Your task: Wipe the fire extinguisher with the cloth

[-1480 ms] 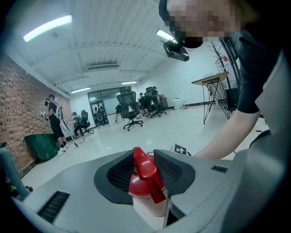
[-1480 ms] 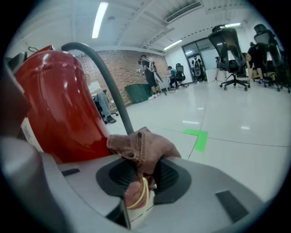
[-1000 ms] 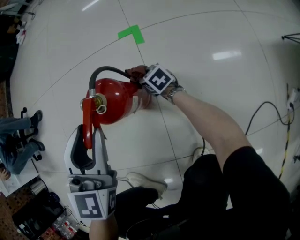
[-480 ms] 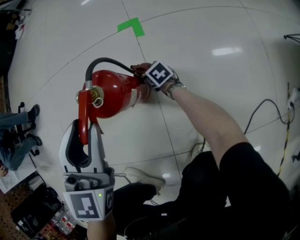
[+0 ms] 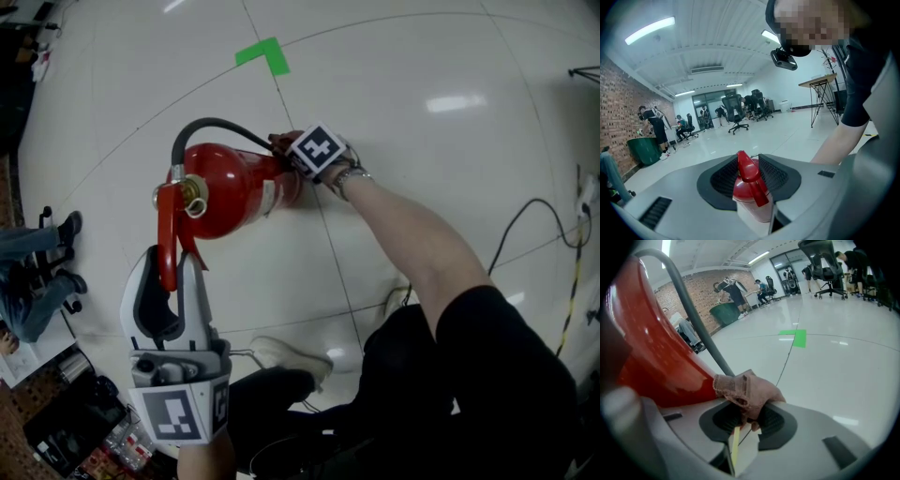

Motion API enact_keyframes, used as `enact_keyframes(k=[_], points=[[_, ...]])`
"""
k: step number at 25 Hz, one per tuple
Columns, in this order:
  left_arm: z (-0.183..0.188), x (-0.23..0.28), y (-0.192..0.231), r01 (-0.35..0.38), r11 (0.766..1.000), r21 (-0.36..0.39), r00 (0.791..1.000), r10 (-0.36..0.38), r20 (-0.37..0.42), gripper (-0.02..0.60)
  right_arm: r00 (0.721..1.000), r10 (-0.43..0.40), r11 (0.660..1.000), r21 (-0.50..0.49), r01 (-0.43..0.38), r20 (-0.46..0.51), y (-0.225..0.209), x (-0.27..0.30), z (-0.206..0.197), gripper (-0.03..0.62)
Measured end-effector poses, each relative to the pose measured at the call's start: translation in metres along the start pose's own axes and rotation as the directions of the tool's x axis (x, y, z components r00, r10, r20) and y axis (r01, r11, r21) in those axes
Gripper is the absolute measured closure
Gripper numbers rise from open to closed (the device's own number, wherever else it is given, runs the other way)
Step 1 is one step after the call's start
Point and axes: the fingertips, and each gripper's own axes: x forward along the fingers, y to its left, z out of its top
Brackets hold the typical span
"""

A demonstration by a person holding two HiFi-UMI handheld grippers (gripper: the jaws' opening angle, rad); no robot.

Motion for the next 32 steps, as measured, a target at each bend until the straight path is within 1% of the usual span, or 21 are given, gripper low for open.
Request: enact_keyframes(k=[5,8,12,16,21,23,25,29,30,32], points=[[0.002,-0.002,-0.001,-0.003,1.0,-0.008,1.0,0.003,0.0,0.446,0.999,-0.033,0.999,0.001,0.033,0.016,-0.01,-0.009,0.001,0.488],[0.002,-0.003,-0.001,-0.005,1.0,-0.019,1.0,0.005,0.008,0.445,0.994,-0.097,0.994,-0.034,0.099,0.056,-0.025,-0.022,0.005,0.488],[0.002,-0.004,-0.001,-0.003,0.999,-0.032,1.0,0.003,0.008,0.445,0.993,-0.083,0.996,-0.017,0.085,0.083,-0.024,-0.038,-0.001,0.488],[0.002,-0.005,-0.001,0.0,0.999,-0.045,1.0,0.0,0.007,0.445,0.989,-0.082,0.996,-0.024,0.085,0.121,-0.024,-0.052,-0.007,0.488],[0.002,-0.009,-0.002,0.002,0.998,-0.058,1.0,-0.001,0.01,0.445,0.994,-0.063,0.998,-0.024,0.066,0.093,-0.018,-0.054,-0.027,0.488],[0.001,-0.012,-0.004,0.008,0.998,-0.065,1.0,-0.008,0.007,0.445,0.996,-0.059,0.998,-0.028,0.061,0.064,-0.015,-0.051,-0.038,0.488],[0.003,-0.015,-0.004,0.01,0.998,-0.068,1.0,-0.009,0.016,0.445,0.998,-0.06,0.998,-0.029,0.061,0.03,-0.013,-0.046,-0.049,0.488],[0.007,-0.018,-0.004,0.008,0.998,-0.064,0.999,-0.006,0.039,0.445,0.999,-0.04,0.999,-0.018,0.04,0.0,-0.006,-0.037,-0.058,0.488],[0.007,-0.019,-0.004,0.009,0.998,-0.064,0.999,-0.007,0.043,0.445,1.0,-0.03,0.999,-0.011,0.03,0.007,-0.004,-0.036,-0.056,0.488],[0.007,-0.021,-0.004,0.012,0.998,-0.058,0.999,-0.009,0.05,0.445,0.998,-0.019,1.0,-0.015,0.02,0.062,0.0,-0.04,-0.043,0.488]])
